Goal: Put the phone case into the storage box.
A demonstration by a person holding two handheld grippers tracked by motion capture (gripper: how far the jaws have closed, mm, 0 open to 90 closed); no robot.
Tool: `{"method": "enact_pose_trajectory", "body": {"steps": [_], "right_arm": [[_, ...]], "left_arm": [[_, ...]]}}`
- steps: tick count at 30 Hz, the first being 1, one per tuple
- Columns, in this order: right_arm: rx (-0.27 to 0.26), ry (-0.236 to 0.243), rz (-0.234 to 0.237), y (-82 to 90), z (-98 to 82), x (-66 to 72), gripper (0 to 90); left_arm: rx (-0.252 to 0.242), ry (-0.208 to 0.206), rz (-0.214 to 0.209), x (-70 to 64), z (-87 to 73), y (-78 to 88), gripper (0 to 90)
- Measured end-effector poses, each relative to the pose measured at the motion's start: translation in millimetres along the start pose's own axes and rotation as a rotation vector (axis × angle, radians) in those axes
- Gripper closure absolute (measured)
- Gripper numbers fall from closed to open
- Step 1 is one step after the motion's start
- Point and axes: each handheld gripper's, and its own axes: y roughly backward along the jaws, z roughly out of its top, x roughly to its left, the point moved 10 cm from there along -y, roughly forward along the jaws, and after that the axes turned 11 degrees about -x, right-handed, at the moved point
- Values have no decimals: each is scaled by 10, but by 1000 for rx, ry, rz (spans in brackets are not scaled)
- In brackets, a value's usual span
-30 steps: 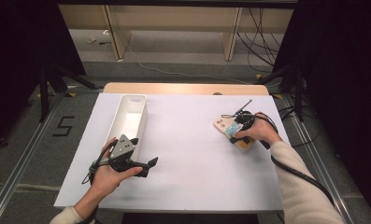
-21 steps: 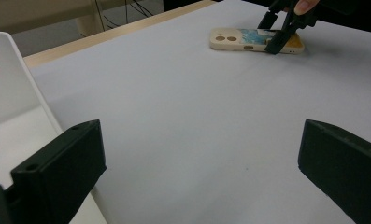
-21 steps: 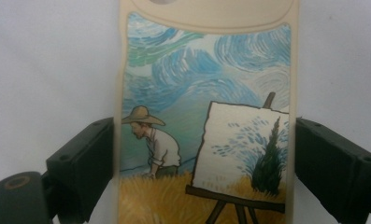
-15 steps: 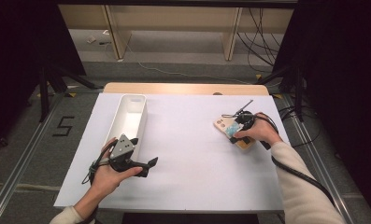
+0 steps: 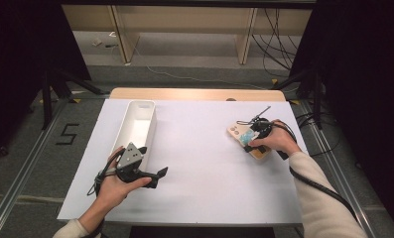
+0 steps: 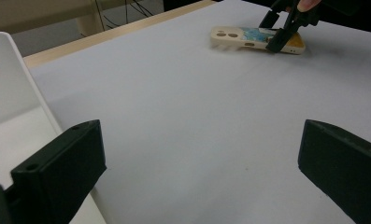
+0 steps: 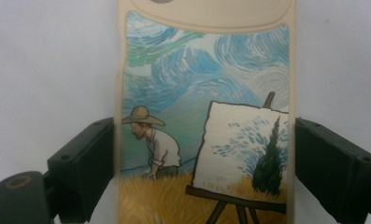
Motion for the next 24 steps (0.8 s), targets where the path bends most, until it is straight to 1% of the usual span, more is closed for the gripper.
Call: {"method": "enact_pose_trajectory", "body": {"steps": [1, 6, 12, 14, 15, 17, 21, 24], "right_arm": [[-8, 4, 2, 3, 10, 1, 122], [-43, -9, 5, 47, 47, 23, 122], [-99, -20, 8, 95, 79, 37, 122], [-128, -32, 7, 113, 94, 50, 122], [-134, -29, 9, 125, 97, 56, 122], [-163, -37, 15, 138, 118, 82, 122], [-198, -28, 19, 166, 141, 137, 122], [-227, -31, 24, 193, 170, 173, 122]], "left_arm": [[0, 0, 0, 0, -1, 0, 2], [0, 1, 1, 0, 0, 0, 2], [0, -4, 0, 0, 1, -2, 2], [-1, -3, 0, -2, 1, -3, 2], [-1, -3, 0, -3, 1, -4, 2], [0, -3, 0, -3, 1, -5, 2], [-1, -3, 1, -2, 1, -5, 2], [-1, -5, 1, 1, 4, 1, 2]]}}
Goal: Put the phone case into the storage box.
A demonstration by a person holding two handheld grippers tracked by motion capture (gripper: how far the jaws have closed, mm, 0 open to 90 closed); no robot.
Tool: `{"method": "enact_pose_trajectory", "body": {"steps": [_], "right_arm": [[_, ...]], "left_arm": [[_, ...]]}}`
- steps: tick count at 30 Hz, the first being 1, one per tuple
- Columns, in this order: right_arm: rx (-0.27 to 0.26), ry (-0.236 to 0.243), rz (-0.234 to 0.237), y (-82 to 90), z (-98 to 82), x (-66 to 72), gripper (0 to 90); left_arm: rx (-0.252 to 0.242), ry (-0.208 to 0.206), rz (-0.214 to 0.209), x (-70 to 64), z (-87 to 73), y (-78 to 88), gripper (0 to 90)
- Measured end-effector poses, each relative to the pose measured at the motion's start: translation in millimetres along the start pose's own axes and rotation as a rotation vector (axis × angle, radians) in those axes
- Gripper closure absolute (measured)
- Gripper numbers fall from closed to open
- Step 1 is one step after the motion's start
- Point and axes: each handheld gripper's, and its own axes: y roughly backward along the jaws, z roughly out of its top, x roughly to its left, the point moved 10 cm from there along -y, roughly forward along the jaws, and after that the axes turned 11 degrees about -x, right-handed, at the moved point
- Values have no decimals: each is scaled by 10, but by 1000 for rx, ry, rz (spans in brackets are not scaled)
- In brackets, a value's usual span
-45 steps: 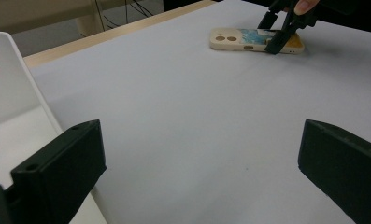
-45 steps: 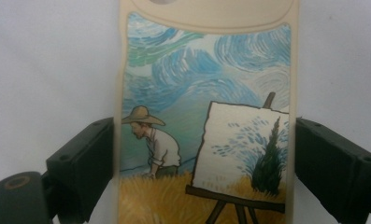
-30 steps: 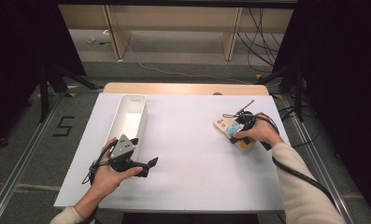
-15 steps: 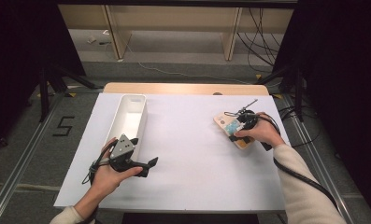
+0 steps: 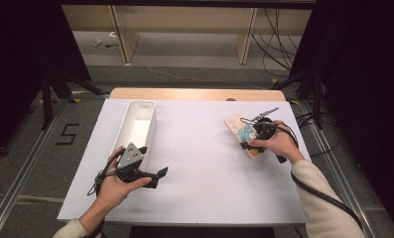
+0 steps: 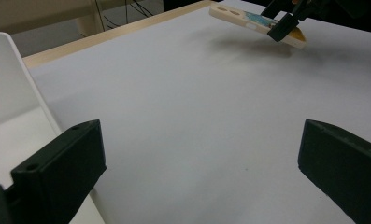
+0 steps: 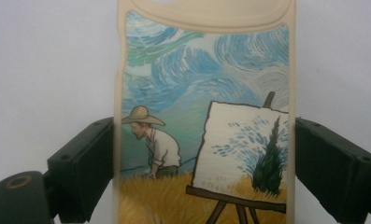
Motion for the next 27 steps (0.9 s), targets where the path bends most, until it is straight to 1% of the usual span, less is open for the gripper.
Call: {"method": "enact_pose_trajectory", "body": {"steps": [2, 5, 8, 12, 13, 15, 18, 23, 27], "right_arm": [[-29, -4, -1, 11, 24, 4, 122], [-79, -27, 4, 35, 61, 16, 122], [-125, -30, 5, 65, 96, 21, 122], [-197, -54, 5, 138, 165, 35, 121], [-220, -67, 6, 165, 189, 43, 121], [-248, -72, 9, 198, 211, 55, 121], [-282, -74, 11, 244, 215, 89, 121], [-313, -72, 18, 290, 220, 162, 122], [-344, -67, 34, 308, 244, 241, 122]], "left_arm": [[-1, 3, 1, 0, 0, 2, 2], [-1, 2, 0, -1, 1, 4, 2], [-2, 2, 1, -1, 3, 3, 2], [-4, -3, 2, -2, 9, 3, 2], [-4, -3, 2, -3, 9, 4, 2], [-4, -3, 2, -3, 10, 4, 2], [-4, -3, 1, -5, 10, 3, 2], [-5, -2, 2, -8, 15, 6, 2], [-5, -4, 4, -2, 16, 7, 3]]}}
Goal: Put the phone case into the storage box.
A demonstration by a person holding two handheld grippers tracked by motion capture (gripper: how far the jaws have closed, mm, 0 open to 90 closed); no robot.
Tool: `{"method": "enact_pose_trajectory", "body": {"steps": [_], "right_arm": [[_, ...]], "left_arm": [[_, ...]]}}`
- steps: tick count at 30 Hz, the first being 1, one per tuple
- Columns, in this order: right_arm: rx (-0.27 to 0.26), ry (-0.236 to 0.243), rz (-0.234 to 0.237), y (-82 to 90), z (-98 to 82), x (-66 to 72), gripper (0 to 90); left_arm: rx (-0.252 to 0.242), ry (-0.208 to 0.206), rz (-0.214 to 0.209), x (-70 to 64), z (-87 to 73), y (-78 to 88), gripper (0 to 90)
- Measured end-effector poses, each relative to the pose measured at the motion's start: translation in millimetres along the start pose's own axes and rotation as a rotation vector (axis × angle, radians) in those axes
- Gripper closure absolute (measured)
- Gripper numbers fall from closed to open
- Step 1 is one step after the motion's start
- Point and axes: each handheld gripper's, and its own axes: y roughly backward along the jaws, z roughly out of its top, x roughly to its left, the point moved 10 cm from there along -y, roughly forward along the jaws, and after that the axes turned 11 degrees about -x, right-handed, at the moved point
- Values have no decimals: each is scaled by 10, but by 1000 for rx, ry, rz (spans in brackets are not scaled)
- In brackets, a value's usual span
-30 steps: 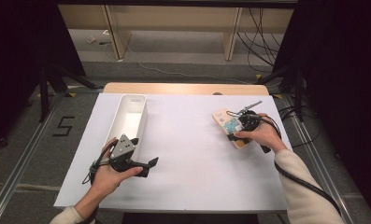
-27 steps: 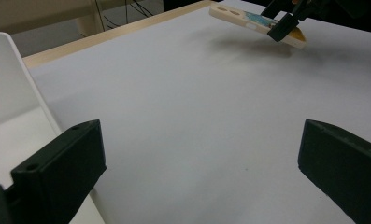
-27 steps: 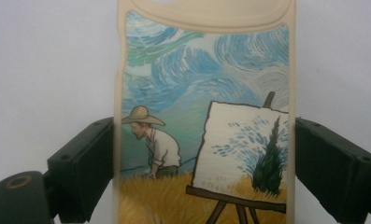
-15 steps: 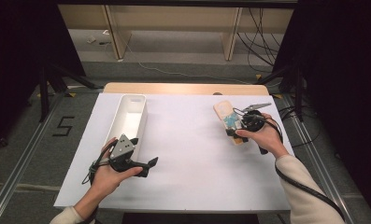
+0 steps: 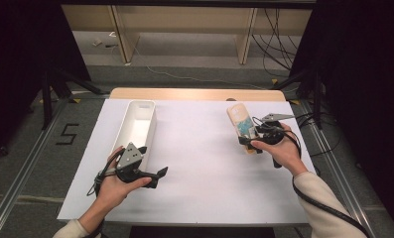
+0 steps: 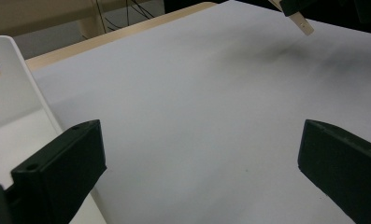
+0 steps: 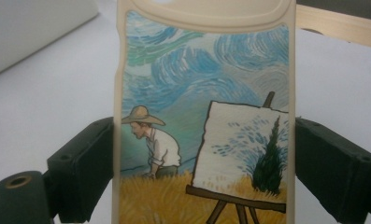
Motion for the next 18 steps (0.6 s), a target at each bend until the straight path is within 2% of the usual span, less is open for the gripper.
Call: {"method": "enact_pose_trajectory", "body": {"steps": [8, 18], "right_arm": [[-67, 13, 35, 29, 46, 185, 121], [-109, 24, 68, 58, 76, 375, 120]], "left_arm": [[0, 4, 1, 1, 2, 4, 3], [0, -2, 1, 1, 4, 3, 3]]}}
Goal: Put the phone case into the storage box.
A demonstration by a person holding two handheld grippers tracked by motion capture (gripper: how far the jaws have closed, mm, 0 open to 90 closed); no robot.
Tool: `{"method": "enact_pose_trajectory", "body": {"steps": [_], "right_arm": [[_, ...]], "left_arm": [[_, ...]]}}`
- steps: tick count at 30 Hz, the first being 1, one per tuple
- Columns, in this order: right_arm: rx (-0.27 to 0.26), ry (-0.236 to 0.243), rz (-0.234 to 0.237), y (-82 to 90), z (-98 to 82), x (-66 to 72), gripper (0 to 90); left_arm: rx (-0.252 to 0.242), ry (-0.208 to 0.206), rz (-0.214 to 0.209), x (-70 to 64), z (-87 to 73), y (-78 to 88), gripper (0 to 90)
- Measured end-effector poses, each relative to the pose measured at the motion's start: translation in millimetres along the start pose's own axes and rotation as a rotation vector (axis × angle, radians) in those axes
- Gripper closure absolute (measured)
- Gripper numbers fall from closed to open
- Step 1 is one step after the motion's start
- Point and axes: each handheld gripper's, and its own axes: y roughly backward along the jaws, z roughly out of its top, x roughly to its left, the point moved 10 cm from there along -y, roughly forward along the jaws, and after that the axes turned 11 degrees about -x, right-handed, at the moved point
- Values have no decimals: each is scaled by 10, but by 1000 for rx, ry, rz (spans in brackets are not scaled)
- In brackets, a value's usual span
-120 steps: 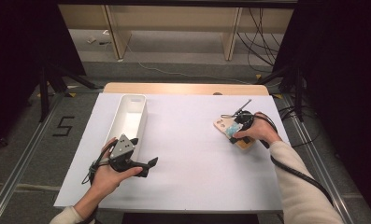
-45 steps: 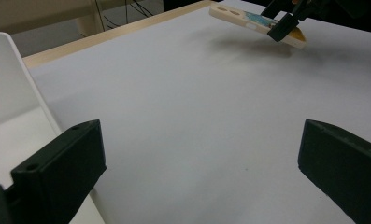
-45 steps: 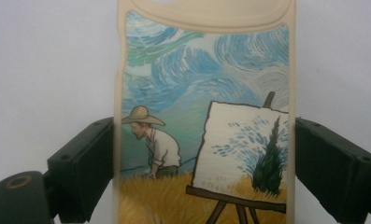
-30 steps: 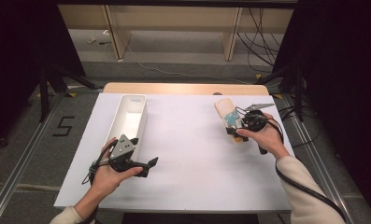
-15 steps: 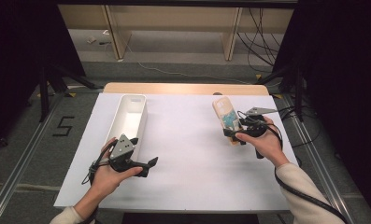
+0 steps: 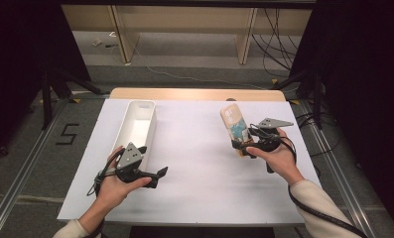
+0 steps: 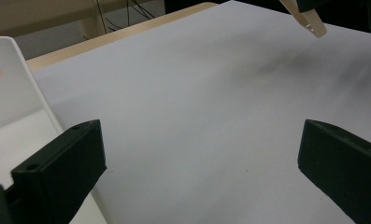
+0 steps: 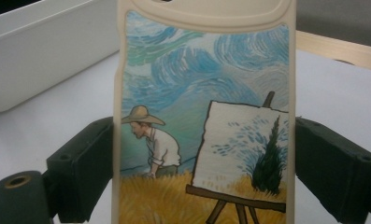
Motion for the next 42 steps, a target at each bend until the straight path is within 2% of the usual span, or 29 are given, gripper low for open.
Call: {"method": "enact_pose_trajectory", "body": {"steps": [6, 11, 18, 22, 29, 33, 42], "right_arm": [[-25, 20, 8, 2, 21, 108, 119], [-52, 15, 19, 2, 46, 183, 119], [-61, 15, 43, -13, 30, 304, 119], [-62, 19, 58, -31, 24, 388, 119], [-77, 23, 70, -43, 50, 488, 119], [-80, 21, 79, -56, 47, 540, 119], [-86, 25, 93, -73, 49, 631, 119]], "left_arm": [[2, 1, -2, -7, -7, -7, 4], [2, 3, -3, -6, -9, -9, 5], [-3, 2, -1, -8, 24, -21, 6], [-20, 4, -3, -28, 100, -48, 6], [-48, -2, -31, -116, 269, -147, 13], [-64, 15, -53, -189, 371, -241, 18], [-89, 11, -112, -404, 611, -496, 33]]}}
